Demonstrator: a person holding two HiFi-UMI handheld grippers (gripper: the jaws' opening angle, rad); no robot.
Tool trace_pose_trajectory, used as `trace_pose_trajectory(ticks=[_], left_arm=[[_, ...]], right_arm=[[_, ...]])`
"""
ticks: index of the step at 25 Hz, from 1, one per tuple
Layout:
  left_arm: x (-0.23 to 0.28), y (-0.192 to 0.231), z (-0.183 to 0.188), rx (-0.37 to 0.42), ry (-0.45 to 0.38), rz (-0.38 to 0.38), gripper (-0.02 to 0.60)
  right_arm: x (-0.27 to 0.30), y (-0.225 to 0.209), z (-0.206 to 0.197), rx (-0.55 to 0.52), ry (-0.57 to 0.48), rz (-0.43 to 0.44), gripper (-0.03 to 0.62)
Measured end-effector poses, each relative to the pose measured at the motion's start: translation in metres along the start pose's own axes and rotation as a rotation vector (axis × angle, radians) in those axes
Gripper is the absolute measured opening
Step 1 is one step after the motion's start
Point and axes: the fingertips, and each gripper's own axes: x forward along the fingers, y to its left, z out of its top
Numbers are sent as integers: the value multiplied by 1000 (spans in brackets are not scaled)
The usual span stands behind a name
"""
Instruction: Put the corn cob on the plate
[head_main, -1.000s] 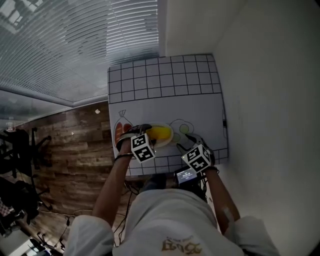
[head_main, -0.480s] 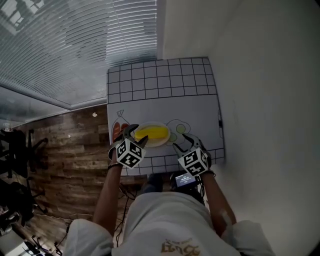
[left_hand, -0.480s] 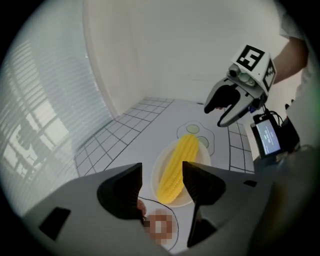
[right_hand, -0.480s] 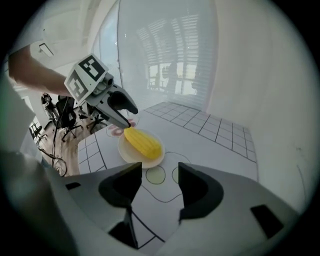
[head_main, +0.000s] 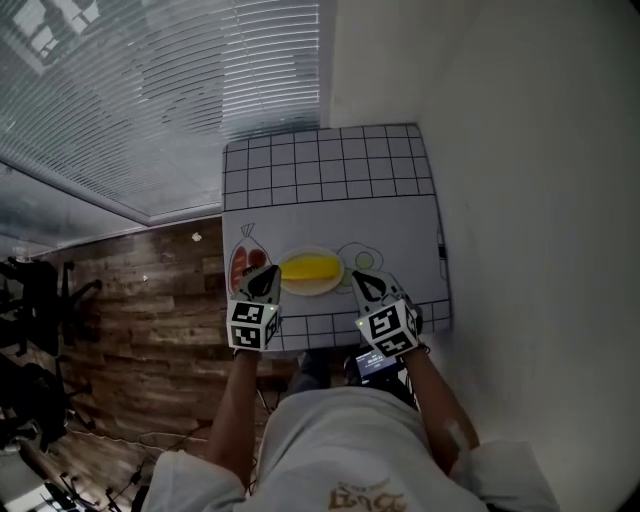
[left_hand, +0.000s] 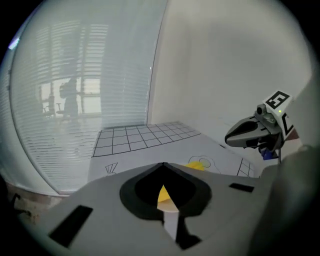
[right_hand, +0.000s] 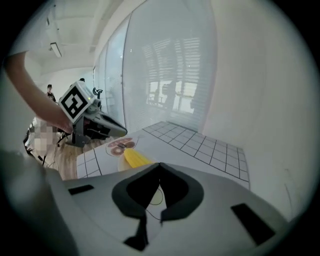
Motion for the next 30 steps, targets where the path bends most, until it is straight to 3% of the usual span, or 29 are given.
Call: trace_pose_trajectory(ticks=[4,8,12,15,18,22,24,30], left_arm=[[-20,-2,1,65,-42,39,6],[-45,-12,30,109,-122,61,6],[-65,-34,58,135,-142,50,6],[-86,-50,91,171,-236,69,6],[-111,-52,119,190,-328,156,6],[-143,-62,158,173,-524,195,6],[-159,-66,173,176,-613,226,6],[-175,-63,187,170,-666,255,6]], right_arm=[[-10,1,14,24,-67,19,8],[-33,-13,43,26,-213,-50,8],[-67,-27,74,-4,-362,-108,8],[-95,-37,98,-19,-439,-172,8],[-130,-43,120,-110,-518,-282,8],[-158,-54,131,13,-589,-309,6],[-166,-59,133,25,-599,-317,6],[-170,-66,138,19,-611,-320,6]])
